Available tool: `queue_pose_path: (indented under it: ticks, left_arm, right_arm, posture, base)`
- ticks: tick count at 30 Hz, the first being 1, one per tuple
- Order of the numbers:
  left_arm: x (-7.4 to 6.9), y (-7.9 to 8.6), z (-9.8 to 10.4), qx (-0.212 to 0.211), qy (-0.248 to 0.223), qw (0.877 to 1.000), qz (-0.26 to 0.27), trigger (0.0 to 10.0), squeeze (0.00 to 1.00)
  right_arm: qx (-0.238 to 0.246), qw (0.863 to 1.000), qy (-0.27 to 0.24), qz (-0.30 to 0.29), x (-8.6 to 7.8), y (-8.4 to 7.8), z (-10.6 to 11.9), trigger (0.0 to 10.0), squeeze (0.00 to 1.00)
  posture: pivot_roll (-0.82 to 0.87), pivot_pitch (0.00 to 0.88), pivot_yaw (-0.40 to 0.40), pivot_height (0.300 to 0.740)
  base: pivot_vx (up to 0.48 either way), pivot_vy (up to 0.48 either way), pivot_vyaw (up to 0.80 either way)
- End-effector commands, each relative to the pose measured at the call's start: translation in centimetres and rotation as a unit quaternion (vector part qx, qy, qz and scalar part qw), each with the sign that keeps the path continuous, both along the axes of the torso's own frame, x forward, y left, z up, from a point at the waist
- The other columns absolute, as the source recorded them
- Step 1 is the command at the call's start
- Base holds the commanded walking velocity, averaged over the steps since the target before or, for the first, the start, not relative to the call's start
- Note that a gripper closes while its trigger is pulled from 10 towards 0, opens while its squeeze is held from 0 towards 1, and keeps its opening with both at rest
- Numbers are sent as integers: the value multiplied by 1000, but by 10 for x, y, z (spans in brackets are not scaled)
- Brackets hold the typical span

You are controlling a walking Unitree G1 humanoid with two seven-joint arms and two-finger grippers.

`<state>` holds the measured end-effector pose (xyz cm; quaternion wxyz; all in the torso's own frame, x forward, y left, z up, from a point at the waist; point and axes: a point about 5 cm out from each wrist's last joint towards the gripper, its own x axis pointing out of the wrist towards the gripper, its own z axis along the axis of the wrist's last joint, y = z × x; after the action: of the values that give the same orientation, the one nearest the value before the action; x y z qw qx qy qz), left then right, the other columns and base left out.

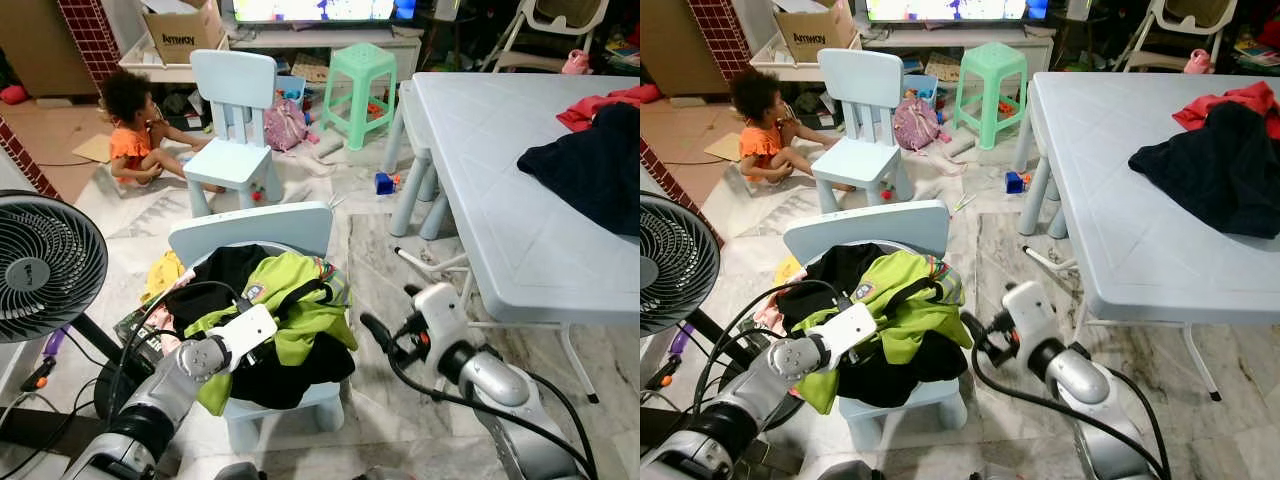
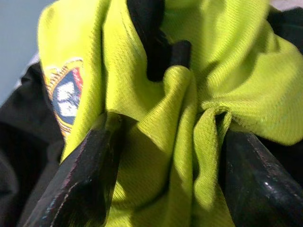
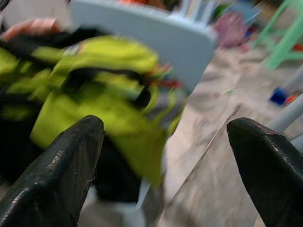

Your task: Hang hanger

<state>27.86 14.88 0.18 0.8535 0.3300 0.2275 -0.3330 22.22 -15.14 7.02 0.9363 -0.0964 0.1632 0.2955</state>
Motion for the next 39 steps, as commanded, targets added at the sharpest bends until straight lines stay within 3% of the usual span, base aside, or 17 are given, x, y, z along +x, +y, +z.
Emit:
queue_pose_path:
  ticks: [1, 8, 13, 16, 17, 22, 25, 27, 28, 29, 30, 33, 34, 35, 39]
  left_arm:
    - [7, 3, 4, 2, -20, 1000, 10, 0, 0]
    - [16, -2, 9, -7, -49, 998, 24, 0, 0]
    - [25, -5, 19, -55, -87, 992, 79, 0, 0]
    - [32, -8, 27, -132, -99, 974, 156, 0, 0]
    - [34, -10, 28, -182, -87, 960, 196, 0, 0]
    - [32, -18, 23, -230, -52, 939, 248, 0, 0]
    - [26, -29, 19, -213, -47, 949, 227, 0, 0]
    - [19, -33, 14, -173, -49, 967, 183, 0, 0]
    - [14, -35, 11, -147, -47, 977, 150, 1608, 0]
    - [12, -35, 10, -137, -45, 980, 138, 1608, 0]
    - [9, -34, 9, -124, -51, 983, 125, 10000, 0]
    - [-2, -32, 10, -98, -69, 989, 88, 10000, 0]
    - [-4, -30, 11, -91, -80, 988, 95, 10000, 906]
    - [-8, -25, 14, -77, -103, 987, 97, 10000, 1000]
    - [-15, -17, 22, -39, -165, 981, 95, 10000, 1000]
  right_arm:
    - [5, 1000, 11, 25, -5, 4, 4, 10000, 0]
    - [4, 999, 31, 30, -10, 1, 3, 10000, 0]
    - [-9, 999, 34, 31, -9, -2, 3, 10000, 0]
    - [-23, 999, 30, 31, -8, -4, 2, 10000, 0]
    - [-24, 999, 29, 30, -6, -4, 3, 10000, 0]
    - [-41, 999, 20, 31, -2, -5, 3, 10000, 0]
    - [-44, 998, 19, 31, -1, -6, 4, 10000, 0]
    - [-47, 998, 19, 32, -1, -7, 3, 10000, 0]
    - [-51, 998, 20, 34, -2, -7, 3, 10000, 0]
    - [-53, 998, 20, 36, -3, -8, 2, 10000, 0]
    - [-54, 998, 21, 36, -3, -8, 2, 10000, 0]
    - [-55, 997, 22, 39, -4, -7, 1, 10000, 0]
    - [-55, 997, 23, 40, -4, -6, 0, 10000, 0]
    - [-55, 997, 24, 42, -5, -5, 0, 10000, 0]
    - [-54, 997, 27, 48, -7, -2, -2, 10000, 0]
  posture:
    - [-101, 0, -17, 740]
    - [-115, 0, -23, 740]
    - [-114, 0, -29, 740]
    - [-110, 0, -34, 740]
    - [-108, 0, -35, 740]
    - [-104, 0, -39, 740]
    - [-103, 0, -42, 740]
    - [-104, 0, -42, 740]
    - [-101, 0, -43, 740]
    - [-101, 0, -43, 740]
    - [-100, 0, -43, 740]
    - [-92, 0, -43, 740]
    - [-89, 0, -43, 740]
    - [-79, 7, -46, 740]
    - [-71, 21, -51, 740]
  base:
    - [0, 0, 0]
    - [0, 0, 0]
    - [0, 0, 0]
    - [0, 0, 0]
    - [0, 0, 0]
    - [0, 0, 0]
    - [0, 0, 0]
    - [0, 0, 0]
    - [0, 0, 0]
    - [0, 0, 0]
    - [0, 0, 0]
    - [0, 0, 0]
    - [0, 0, 0]
    - [0, 0, 0]
    - [0, 0, 0]
